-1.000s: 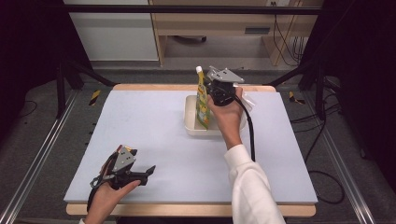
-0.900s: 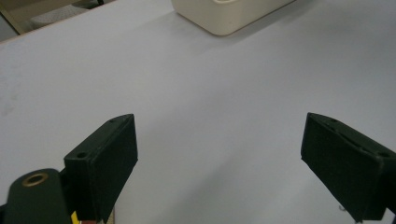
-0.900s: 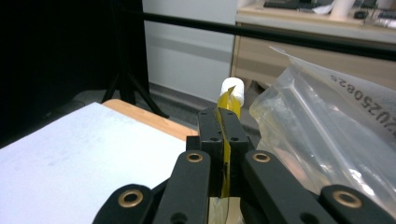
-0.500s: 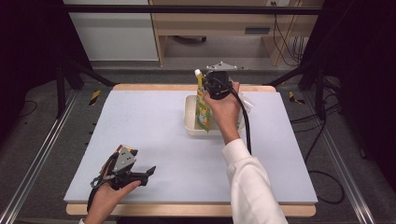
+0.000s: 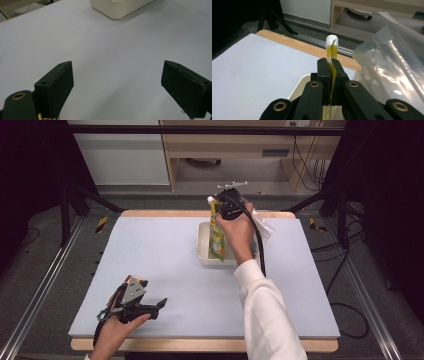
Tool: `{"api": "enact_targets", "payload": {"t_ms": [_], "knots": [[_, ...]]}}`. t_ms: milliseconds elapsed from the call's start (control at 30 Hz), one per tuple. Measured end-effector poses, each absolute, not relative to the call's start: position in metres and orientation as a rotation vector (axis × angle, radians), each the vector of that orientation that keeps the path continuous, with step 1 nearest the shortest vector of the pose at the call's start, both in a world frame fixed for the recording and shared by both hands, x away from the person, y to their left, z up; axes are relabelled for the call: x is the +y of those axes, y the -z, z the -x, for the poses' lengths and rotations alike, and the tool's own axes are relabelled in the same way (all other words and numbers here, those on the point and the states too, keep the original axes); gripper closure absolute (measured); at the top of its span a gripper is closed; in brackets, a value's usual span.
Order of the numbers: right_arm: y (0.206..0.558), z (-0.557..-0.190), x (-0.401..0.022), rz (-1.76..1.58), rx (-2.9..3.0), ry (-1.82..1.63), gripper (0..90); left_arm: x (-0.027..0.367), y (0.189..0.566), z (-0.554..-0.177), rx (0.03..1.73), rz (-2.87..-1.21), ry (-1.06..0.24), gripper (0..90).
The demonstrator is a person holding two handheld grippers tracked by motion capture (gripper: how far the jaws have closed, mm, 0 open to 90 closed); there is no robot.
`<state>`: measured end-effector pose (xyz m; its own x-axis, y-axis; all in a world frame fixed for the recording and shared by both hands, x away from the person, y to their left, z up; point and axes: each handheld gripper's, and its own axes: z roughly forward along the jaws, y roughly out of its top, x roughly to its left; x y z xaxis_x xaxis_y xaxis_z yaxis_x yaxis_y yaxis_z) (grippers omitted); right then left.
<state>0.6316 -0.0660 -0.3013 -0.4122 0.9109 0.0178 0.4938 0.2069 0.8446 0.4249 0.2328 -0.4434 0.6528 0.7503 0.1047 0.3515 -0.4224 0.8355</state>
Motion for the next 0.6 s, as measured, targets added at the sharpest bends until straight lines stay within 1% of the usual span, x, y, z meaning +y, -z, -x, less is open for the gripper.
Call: {"api": "enact_targets", "payload": {"t_ms": [133,333,400,433,600], "knots": [[0.301,-0.637,-0.063,-1.317,2.003,-1.083,88.2,0.232,0.443,-0.425,0.852,-2.032,-0.602,10.7],[0.307,-0.643,-0.062,-1.359,2.015,-1.032,83.5,0.232,0.443,-0.425,0.849,-2.035,-0.600,10.7],[0.309,-0.645,-0.061,-1.374,2.017,-1.021,85.6,0.232,0.443,-0.424,0.846,-2.038,-0.600,10.7],[0.309,-0.645,-0.062,-1.388,2.021,-1.023,90.0,0.232,0.443,-0.424,0.846,-2.038,-0.600,10.7],[0.309,-0.642,-0.065,-1.403,1.980,-1.051,90.0,0.232,0.443,-0.424,0.846,-2.036,-0.601,10.7]]}}
